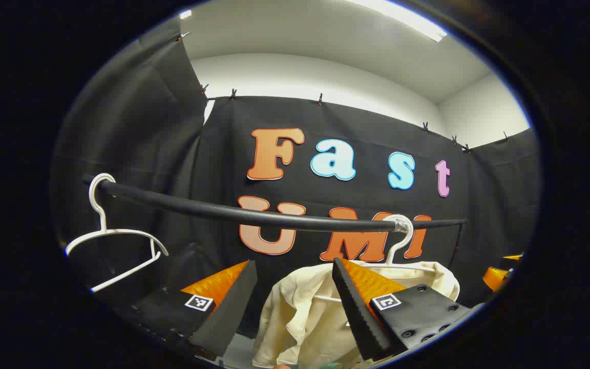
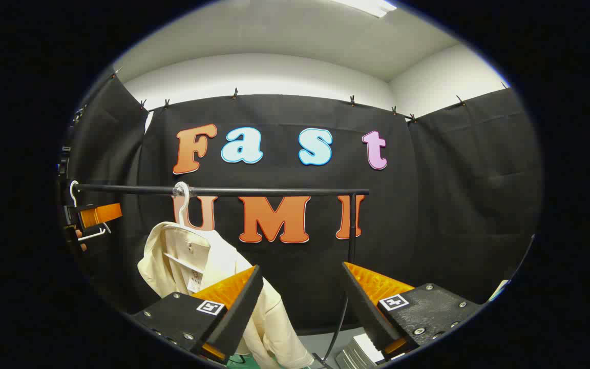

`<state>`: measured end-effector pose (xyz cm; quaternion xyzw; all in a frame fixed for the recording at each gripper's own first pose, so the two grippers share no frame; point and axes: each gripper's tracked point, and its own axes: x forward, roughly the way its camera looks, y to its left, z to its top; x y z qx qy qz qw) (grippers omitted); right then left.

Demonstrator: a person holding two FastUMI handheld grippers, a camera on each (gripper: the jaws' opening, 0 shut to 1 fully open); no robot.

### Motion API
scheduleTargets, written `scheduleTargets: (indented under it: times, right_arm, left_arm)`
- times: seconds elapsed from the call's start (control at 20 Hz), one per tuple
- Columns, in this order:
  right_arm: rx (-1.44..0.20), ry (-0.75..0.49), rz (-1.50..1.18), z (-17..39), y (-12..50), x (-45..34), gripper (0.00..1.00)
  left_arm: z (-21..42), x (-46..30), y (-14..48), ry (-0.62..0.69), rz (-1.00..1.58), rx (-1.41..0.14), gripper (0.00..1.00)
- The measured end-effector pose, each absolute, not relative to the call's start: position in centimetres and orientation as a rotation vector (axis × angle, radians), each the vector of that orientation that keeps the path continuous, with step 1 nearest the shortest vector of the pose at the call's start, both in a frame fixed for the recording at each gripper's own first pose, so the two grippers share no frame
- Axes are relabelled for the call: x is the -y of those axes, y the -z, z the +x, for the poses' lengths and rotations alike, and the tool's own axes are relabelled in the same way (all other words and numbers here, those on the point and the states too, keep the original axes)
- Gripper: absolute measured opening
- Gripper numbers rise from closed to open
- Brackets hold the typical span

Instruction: Grasp the clothes on the hanger with both hands and then place them into the laundry hamper below.

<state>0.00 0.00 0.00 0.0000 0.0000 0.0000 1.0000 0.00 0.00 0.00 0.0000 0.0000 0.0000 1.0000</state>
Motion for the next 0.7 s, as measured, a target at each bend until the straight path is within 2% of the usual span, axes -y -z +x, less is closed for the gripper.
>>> scheduleTargets:
  times: [0.15, 0.2, 0.4, 0.45, 0.5, 0.55, 0.7]
  right_arm:
    - [0.0, -0.004, 0.006, -0.6, -0.1, -0.3, 0.94]
    - [0.001, -0.002, 0.008, -0.7, -0.2, -0.2, 0.94]
    - [0.003, 0.003, 0.007, -1.4, -0.3, -0.3, 0.94]
    - [0.004, 0.005, 0.007, -1.6, -0.4, -0.2, 0.94]
    - [0.007, 0.008, 0.007, -1.8, -0.6, -0.2, 0.94]
    - [0.009, 0.009, 0.008, -2.0, -0.7, -0.2, 0.94]
    - [0.019, 0.016, 0.002, -2.3, -1.3, -0.2, 0.94]
  left_arm:
    - [-0.4, -0.7, 0.0, -0.012, -0.001, 0.001, 0.96]
    - [-0.6, -0.9, -0.1, -0.018, -0.001, 0.003, 1.0]
    - [-1.3, -1.3, -0.3, -0.022, -0.009, 0.007, 1.0]
    - [-1.4, -1.3, -0.3, -0.022, -0.012, 0.006, 0.96]
    - [-1.6, -1.5, -0.3, -0.023, -0.012, 0.006, 1.0]
    - [-1.7, -1.7, -0.4, -0.026, -0.011, 0.006, 0.96]
    - [-1.9, -1.9, -0.3, -0.027, -0.01, 0.004, 0.96]
